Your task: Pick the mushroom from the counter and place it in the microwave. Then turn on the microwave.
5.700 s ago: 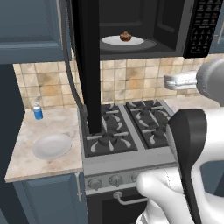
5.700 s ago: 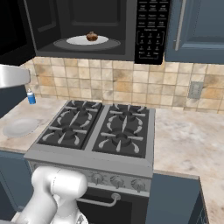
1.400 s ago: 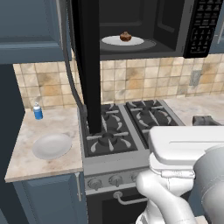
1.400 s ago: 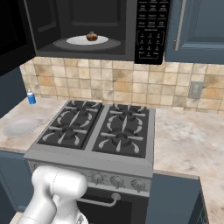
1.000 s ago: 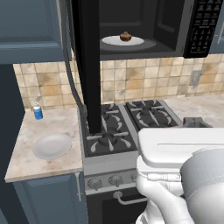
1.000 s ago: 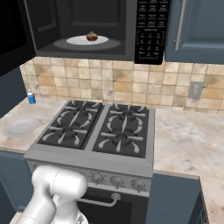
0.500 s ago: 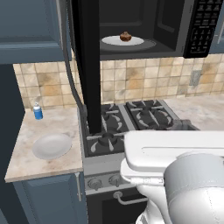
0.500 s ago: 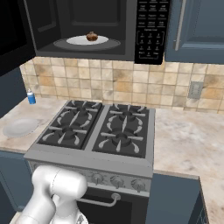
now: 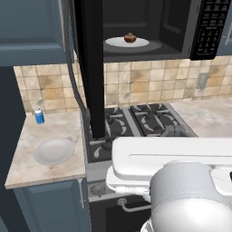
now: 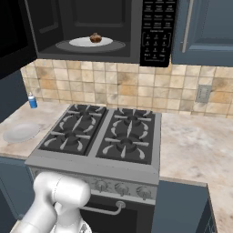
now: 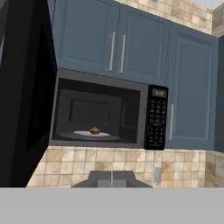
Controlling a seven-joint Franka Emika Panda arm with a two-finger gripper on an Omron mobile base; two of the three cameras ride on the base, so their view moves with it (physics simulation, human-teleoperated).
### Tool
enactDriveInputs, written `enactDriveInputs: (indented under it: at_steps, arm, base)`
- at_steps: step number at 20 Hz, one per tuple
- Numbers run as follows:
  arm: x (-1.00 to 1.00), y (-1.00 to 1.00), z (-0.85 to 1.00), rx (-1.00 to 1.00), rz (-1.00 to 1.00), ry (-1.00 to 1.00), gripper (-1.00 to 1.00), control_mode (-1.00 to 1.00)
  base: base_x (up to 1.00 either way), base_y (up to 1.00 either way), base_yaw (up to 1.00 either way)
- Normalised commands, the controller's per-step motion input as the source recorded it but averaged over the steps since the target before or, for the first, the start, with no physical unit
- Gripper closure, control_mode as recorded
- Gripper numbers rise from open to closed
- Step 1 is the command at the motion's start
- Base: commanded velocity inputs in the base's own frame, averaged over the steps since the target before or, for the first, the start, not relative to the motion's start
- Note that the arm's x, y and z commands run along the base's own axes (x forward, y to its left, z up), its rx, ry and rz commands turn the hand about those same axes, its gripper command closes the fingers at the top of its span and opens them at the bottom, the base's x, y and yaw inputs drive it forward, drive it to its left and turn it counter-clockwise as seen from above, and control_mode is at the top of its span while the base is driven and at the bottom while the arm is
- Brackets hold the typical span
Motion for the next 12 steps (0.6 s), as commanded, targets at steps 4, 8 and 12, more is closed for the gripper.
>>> enactDriveInputs:
  at_steps: [4,8,12]
  arm:
    - [0.0,0.19,0.0,0.0,-0.01,0.0,1.0,-1.0]
    - [0.0,0.17,0.0,0.0,-0.01,0.0,1.0,-1.0]
    - [0.0,0.17,0.0,0.0,-0.02,0.0,1.0,-1.0]
  base:
    - [0.0,0.0,0.0]
    - [0.0,0.0,0.0]
    - [0.0,0.0,0.0]
